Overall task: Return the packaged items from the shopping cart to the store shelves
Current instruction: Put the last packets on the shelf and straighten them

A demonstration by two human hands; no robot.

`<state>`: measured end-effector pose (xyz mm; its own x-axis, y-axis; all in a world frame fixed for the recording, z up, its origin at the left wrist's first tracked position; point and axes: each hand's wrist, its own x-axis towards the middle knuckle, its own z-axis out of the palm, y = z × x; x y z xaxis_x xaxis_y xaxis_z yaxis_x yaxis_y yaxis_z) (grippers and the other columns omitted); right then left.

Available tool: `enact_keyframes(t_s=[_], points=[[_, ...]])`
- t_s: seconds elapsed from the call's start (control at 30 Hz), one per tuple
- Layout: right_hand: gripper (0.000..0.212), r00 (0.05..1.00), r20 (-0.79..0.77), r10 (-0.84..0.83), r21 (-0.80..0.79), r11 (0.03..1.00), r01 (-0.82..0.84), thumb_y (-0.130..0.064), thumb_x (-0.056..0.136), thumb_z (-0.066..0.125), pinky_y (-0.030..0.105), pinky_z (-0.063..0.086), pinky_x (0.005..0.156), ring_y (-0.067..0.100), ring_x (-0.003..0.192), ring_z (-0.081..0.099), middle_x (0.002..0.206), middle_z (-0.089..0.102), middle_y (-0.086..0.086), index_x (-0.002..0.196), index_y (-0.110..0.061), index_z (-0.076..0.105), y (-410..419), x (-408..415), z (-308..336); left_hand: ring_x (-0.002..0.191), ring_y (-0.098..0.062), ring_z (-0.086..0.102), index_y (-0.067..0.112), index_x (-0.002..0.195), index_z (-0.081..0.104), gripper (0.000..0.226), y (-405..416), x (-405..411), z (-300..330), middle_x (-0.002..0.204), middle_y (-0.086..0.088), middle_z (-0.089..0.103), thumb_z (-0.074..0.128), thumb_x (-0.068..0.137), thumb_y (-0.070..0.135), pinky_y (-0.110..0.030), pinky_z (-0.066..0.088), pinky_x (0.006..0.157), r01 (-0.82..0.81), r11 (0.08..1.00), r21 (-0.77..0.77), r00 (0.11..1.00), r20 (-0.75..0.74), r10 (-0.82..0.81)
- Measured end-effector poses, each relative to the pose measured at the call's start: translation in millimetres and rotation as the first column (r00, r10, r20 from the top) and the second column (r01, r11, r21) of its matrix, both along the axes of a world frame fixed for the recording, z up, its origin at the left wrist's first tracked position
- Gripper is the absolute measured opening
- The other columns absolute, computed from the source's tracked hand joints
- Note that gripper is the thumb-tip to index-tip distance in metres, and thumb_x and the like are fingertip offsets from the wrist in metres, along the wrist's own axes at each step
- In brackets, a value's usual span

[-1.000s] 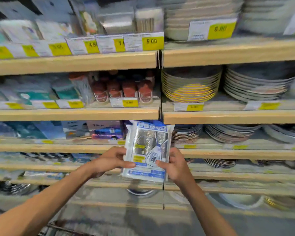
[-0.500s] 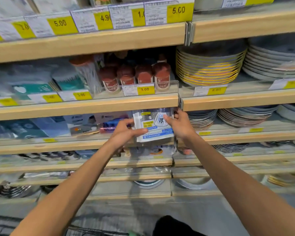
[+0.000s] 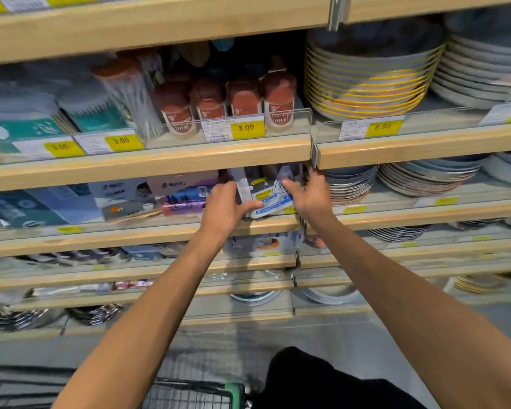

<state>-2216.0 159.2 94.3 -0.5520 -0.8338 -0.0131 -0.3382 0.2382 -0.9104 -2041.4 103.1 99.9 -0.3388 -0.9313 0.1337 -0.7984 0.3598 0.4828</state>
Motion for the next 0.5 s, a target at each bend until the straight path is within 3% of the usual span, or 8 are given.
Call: enact_keyframes(t_s=[0.07, 0.2, 0.27, 0.4, 0.5], points=[[0.067, 0.994, -0.094, 0.053, 0.073, 0.996, -0.046, -0.044, 0.080, 0.075, 0.049, 0.049, 0.099, 0.032, 0.119, 0.059, 0.124, 0.065, 0.012, 0.133, -0.010, 0.054, 1, -2, -1, 0.072, -0.020, 0.053, 0.009, 0.084, 0.057, 0.046, 9, 6, -1, 0.082, -0.002, 0.055, 0.068, 0.083, 0.054, -0.034, 0.040, 0.061, 0.007, 0.992, -0.125, 0.997, 0.079, 0.003], [0.066, 0.969, -0.240, 0.053, 0.065, 0.997, -0.039, -0.036, 0.080, 0.079, 0.047, 0.049, 0.098, 0.031, 0.119, 0.058, 0.125, 0.065, 0.010, 0.134, -0.011, 0.050, 9, 2, -6, 0.078, -0.023, 0.059, 0.016, 0.086, 0.061, 0.033, 19, 17, -5, 0.097, -0.004, 0.056, 0.065, 0.089, 0.049, -0.038, 0.051, 0.070, -0.025, 0.973, -0.231, 0.994, 0.100, 0.049], [0.062, 0.945, -0.323, 0.053, 0.114, 0.993, -0.016, -0.034, 0.082, 0.078, 0.042, 0.048, 0.097, 0.032, 0.118, 0.057, 0.122, 0.065, 0.012, 0.132, -0.009, 0.051, 8, 6, -5, 0.078, -0.024, 0.060, 0.016, 0.085, 0.059, 0.030, 19, 12, -5, 0.096, -0.004, 0.058, 0.069, 0.088, 0.044, -0.038, 0.052, 0.070, -0.028, 0.973, -0.228, 0.993, 0.108, 0.054], [0.037, 0.888, -0.451, 0.088, 0.244, 0.969, 0.028, -0.033, 0.090, 0.071, 0.033, 0.042, 0.071, 0.033, 0.101, 0.065, 0.104, 0.068, 0.015, 0.111, -0.003, 0.061, 3, 10, 13, 0.072, -0.023, 0.060, 0.014, 0.077, 0.056, 0.033, 12, -2, -1, 0.079, -0.003, 0.061, 0.074, 0.085, 0.040, -0.033, 0.044, 0.063, -0.073, 0.988, -0.137, 0.995, 0.056, 0.081], [0.030, 0.874, -0.478, 0.087, 0.258, 0.965, 0.044, -0.031, 0.093, 0.067, 0.031, 0.038, 0.067, 0.031, 0.095, 0.066, 0.097, 0.069, 0.014, 0.106, -0.004, 0.064, 1, 10, 17, 0.076, -0.025, 0.062, 0.012, 0.079, 0.059, 0.033, 9, -10, -2, 0.081, -0.006, 0.063, 0.071, 0.086, 0.042, -0.033, 0.045, 0.064, -0.097, 0.990, -0.106, 0.992, 0.071, 0.105]])
